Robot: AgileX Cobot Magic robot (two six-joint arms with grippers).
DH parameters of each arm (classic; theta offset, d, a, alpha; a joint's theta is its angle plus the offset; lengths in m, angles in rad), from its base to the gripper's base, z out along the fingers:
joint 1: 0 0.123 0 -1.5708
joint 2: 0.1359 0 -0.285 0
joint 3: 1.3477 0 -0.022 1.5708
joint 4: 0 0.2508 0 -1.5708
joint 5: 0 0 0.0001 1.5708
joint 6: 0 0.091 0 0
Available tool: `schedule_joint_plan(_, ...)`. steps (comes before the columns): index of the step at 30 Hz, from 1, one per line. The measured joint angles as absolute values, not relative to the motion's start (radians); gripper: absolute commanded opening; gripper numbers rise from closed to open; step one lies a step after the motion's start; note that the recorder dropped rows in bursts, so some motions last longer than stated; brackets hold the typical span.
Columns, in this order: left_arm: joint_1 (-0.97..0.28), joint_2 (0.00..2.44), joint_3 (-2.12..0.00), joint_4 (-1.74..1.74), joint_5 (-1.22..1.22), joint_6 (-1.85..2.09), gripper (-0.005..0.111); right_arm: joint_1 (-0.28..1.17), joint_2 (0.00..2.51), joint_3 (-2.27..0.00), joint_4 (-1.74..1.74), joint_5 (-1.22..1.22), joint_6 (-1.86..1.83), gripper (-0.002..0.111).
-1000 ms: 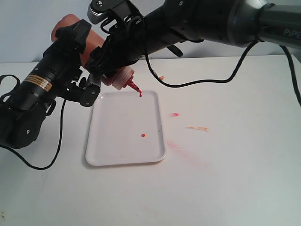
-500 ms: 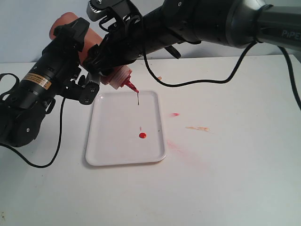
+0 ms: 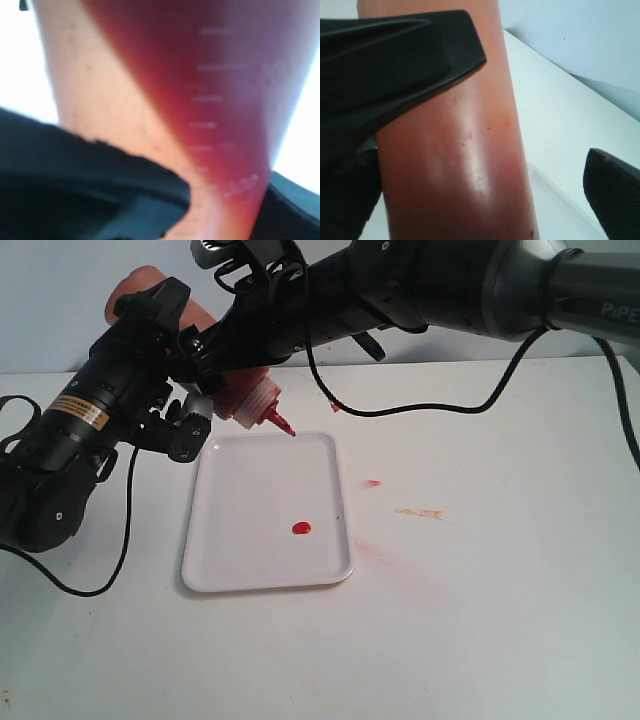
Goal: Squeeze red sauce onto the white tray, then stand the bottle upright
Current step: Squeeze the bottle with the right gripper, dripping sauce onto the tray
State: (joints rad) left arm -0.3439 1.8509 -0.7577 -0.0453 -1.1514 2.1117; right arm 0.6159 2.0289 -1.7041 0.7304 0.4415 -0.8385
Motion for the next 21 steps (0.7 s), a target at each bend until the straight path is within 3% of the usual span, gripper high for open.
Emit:
schedule_joint_plan(8,-0.344,1.851,-0.758,-0.045,-1.151,2.112,0.0,0.616,2.029,-1.704,0.724,0.442,-0.838,0.104)
schedule_joint_plan(12,-0.344,1.851,-0.758,-0.043,-1.151,2.112,0.0,0.616,2.029,-1.704,0.706,0.444,-0.836,0.093)
schedule_joint_plan(15,-0.344,1.851,-0.758,-0.037,-1.147,2.112,0.0,0.616,2.029,-1.706,0.665,0.459,-0.825,0.068)
schedule_joint_plan(20,-0.344,1.851,-0.758,-0.037,-1.145,2.112,0.0,0.616,2.029,-1.706,0.638,0.479,-0.82,-0.001)
schedule_joint_plan(21,-0.344,1.851,-0.758,-0.037,-1.145,2.112,0.0,0.616,2.029,-1.706,0.638,0.479,-0.82,0.001)
